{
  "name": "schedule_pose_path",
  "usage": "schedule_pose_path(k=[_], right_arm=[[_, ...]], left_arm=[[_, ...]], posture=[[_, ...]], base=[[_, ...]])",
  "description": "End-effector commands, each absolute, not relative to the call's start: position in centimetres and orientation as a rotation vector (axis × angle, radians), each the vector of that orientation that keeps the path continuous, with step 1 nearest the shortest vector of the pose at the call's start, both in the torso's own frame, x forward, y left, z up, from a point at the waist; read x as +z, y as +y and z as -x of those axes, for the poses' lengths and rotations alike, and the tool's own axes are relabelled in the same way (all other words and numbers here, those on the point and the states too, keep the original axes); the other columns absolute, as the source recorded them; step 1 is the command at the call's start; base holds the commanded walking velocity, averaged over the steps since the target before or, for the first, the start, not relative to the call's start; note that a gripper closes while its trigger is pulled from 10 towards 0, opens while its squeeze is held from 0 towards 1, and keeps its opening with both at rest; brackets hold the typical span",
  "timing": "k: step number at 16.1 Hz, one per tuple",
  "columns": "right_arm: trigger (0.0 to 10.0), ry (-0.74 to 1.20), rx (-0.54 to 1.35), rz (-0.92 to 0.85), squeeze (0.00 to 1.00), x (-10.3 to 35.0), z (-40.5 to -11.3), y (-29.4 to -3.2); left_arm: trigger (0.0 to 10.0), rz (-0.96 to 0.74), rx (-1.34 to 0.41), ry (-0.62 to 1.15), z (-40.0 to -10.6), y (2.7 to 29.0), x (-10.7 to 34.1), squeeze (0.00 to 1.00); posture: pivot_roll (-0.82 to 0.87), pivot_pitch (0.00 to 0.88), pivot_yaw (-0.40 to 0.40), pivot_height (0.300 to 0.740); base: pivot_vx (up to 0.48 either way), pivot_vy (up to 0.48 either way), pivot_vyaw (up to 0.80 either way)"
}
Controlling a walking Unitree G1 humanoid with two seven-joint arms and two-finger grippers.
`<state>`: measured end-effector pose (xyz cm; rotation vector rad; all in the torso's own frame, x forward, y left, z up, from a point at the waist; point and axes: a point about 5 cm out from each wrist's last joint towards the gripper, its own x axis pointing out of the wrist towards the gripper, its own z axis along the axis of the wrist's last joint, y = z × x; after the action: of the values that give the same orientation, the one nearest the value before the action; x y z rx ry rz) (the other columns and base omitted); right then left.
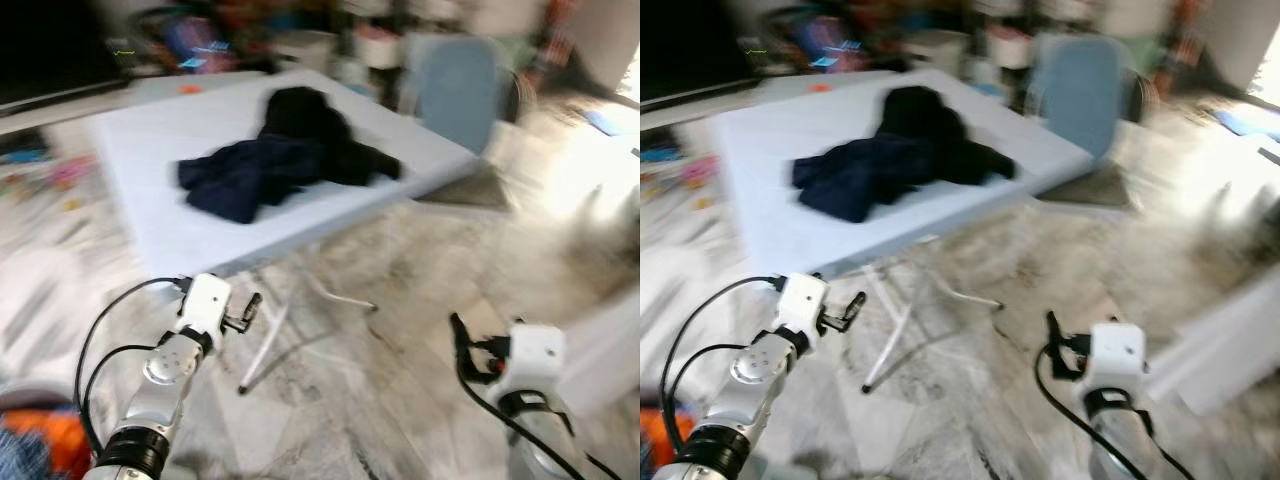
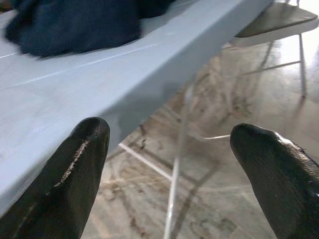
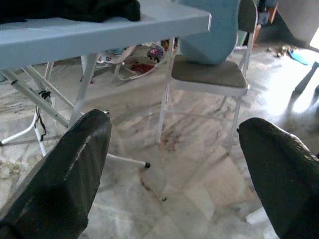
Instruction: Hang hanger
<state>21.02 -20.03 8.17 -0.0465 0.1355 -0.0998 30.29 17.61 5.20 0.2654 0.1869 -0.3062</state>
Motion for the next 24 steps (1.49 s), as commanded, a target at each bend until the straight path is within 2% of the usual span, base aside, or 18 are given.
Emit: schedule_pose_path(k=[1,5,6,8,11,13,15,18,21,24], right_arm=[[10.0,0.127,-0.085,0.040,0.00,8.3,-21.3,-19.6],[10.0,0.129,-0.096,0.038,0.00,8.3,-21.2,-19.9],[10.0,0.130,-0.096,0.036,0.00,8.3,-21.2,-19.9],[10.0,0.127,-0.081,0.032,0.00,8.3,-21.5,-19.6],[10.0,0.118,-0.079,0.032,0.00,8.4,-22.0,-19.7],[10.0,0.114,-0.081,0.028,0.00,8.4,-22.2,-19.7],[10.0,0.107,-0.071,0.037,0.00,8.5,-22.4,-19.4],[10.0,0.110,-0.100,0.040,0.00,8.5,-21.6,-20.1],[10.0,0.114,-0.123,0.015,0.00,8.3,-21.3,-20.6],[10.0,0.110,-0.105,0.022,0.00,8.5,-21.7,-20.3]], left_arm=[[10.0,-0.288,-0.290,0.172,-30.4,18.1,5.6,0.00],[10.0,-0.266,-0.278,0.132,-30.5,17.6,6.0,0.00],[10.0,-0.222,-0.288,0.120,-30.9,17.3,6.4,0.00],[10.0,-0.246,-0.294,0.059,-32.3,16.8,7.8,0.00],[10.0,-0.108,-0.328,0.091,-34.1,15.8,8.9,0.00],[10.0,-0.084,-0.425,0.112,-34.3,13.4,8.6,0.00],[10.0,-0.070,-0.377,0.132,-34.0,13.1,7.8,0.00],[10.0,-0.145,-0.383,0.113,-31.8,14.1,6.6,0.00],[10.0,-0.230,-0.399,0.096,-28.7,15.3,5.6,0.00],[10.0,-0.261,-0.363,0.068,-28.3,15.4,6.0,0.00]], posture=[[0.09,0.000,-0.022,0.740],[0.10,0.000,-0.032,0.740],[0.10,0.000,-0.038,0.740],[0.10,0.000,-0.042,0.740],[0.11,0.000,-0.045,0.740],[0.11,0.000,-0.049,0.740],[0.10,0.000,-0.040,0.740],[0.09,0.000,-0.038,0.740],[0.11,0.000,-0.054,0.740],[0.12,0.000,-0.063,0.740]], base=[[0.000,0.000,0.80],[0.000,0.000,0.80],[0.000,0.000,0.80],[0.000,0.000,0.80],[0.000,0.000,0.80],[0.000,0.000,0.80],[0.000,0.000,0.80],[0.000,0.000,0.80],[0.000,0.000,0.00],[0.000,0.000,0.00]])
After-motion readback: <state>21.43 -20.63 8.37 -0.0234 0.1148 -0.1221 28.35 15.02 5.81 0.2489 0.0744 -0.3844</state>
